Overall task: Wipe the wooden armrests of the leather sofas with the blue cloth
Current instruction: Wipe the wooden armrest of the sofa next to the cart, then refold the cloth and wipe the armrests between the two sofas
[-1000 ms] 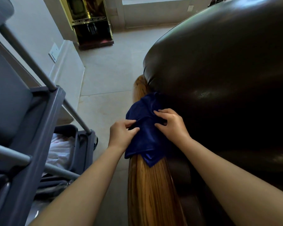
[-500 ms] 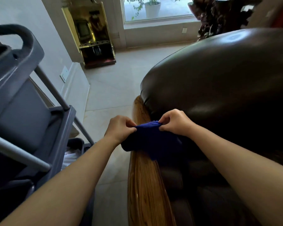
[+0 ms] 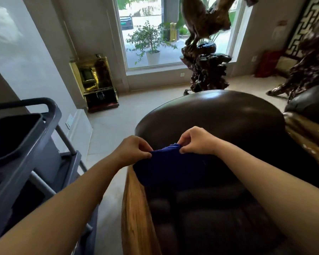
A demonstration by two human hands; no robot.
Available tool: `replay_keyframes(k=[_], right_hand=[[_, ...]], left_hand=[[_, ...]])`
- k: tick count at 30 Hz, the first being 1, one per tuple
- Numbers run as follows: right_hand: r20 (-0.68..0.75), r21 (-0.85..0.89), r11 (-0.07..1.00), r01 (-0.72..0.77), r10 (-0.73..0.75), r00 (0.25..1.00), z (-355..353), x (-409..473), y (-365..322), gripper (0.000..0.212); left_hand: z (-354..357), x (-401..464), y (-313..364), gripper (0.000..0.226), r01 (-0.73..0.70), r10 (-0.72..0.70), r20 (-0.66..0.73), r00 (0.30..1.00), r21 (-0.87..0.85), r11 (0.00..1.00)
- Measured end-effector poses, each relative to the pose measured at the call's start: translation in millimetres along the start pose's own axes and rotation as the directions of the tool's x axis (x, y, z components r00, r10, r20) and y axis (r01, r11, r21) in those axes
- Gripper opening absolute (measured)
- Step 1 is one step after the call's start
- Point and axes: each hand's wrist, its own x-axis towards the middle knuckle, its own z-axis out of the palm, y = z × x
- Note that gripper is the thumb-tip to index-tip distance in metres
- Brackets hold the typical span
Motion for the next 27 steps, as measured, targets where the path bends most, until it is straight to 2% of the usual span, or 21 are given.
replay_keyframes(k=[8,16,21,24,27], right_hand=[[-0.157,-0.092,0.99,-0.111,0.096,0.983,-82,-172,-22,0.012],[-0.297,-0.139,0.97,-0.199,0.151,0.943,-120,-320,-28,0.011],[-0.363,-0.123,0.952,-0.279,0.219,0.906,-143,-401,11,0.011],[-0.389,-0.111,0.945,-0.307,0.243,0.889,-162,-447,43,0.008],[-0.375,-0.077,0.948,-0.308,0.259,0.89,-186,-491,82,0.014]], left_hand=[[22,-71,129,0.011,-0.193,0.195,0.087,0.977,-0.028,0.981],[56,-129,236,0.012,-0.335,0.334,0.144,0.931,-0.018,0.942],[107,-147,302,0.017,-0.401,0.394,0.218,0.893,-0.016,0.916],[146,-149,345,0.021,-0.429,0.42,0.227,0.879,-0.013,0.903],[192,-147,395,0.02,-0.46,0.449,0.223,0.865,-0.002,0.888]])
